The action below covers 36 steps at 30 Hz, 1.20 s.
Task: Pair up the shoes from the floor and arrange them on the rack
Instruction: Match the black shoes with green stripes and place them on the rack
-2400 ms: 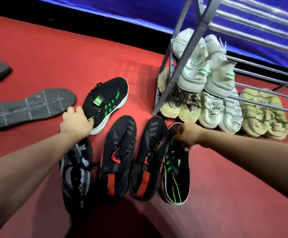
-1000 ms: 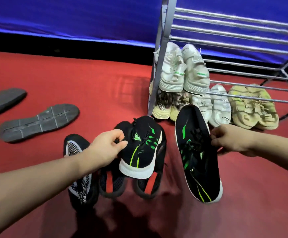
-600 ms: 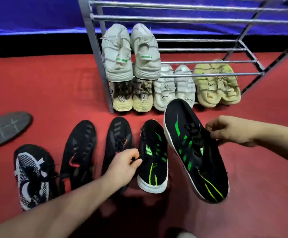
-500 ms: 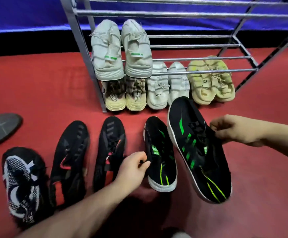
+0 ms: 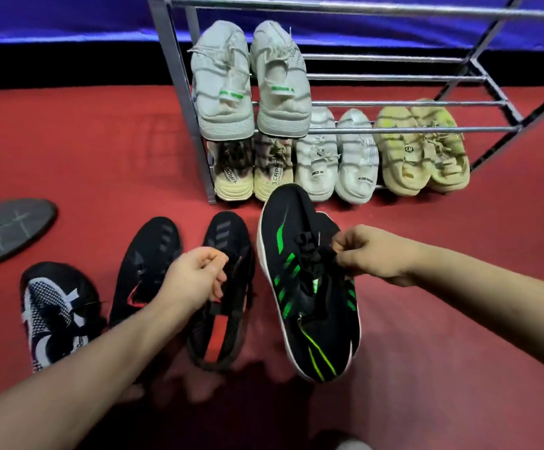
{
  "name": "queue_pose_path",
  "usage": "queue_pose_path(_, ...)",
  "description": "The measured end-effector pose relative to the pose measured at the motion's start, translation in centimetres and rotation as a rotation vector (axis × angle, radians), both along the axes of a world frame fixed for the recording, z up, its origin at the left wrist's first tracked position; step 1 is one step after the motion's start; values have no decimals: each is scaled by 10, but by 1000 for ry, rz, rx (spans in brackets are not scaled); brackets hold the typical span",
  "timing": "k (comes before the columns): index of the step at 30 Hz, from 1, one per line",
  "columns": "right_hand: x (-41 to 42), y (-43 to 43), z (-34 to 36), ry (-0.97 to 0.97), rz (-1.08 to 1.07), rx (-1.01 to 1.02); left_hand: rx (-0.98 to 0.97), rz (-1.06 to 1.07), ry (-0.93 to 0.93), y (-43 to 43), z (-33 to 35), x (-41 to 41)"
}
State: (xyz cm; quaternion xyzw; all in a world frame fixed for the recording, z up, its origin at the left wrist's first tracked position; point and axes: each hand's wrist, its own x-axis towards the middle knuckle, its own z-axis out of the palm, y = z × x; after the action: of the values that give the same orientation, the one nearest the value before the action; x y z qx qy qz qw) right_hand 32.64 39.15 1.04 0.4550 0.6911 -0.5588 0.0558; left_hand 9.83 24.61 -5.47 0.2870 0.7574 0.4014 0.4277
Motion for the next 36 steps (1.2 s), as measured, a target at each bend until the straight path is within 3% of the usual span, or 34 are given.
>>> queue_pose_path(8,-47,-29,-49,-200,93,161,-69,-23,95,-24,-8,8)
queue_pose_path(13,-9,-3,-39,-170,-198,208,-178,-146,196,-21,-7,21)
queue_pose_path(17,23,-5,-53,-428,-149,155,-293,-266,246,-16,-10,35)
queue_pose_path(21,35,-28,-76,-545,-78,175,-287,-395,469,-16,-12,50)
queue_pose_path(27,39,-47,-94,-487,-202,280,-297,-408,674,-13,-19,71)
queue_pose_path(36,73,-35,-75,-345,-366,345,-89,-329,518,-16,-12,70)
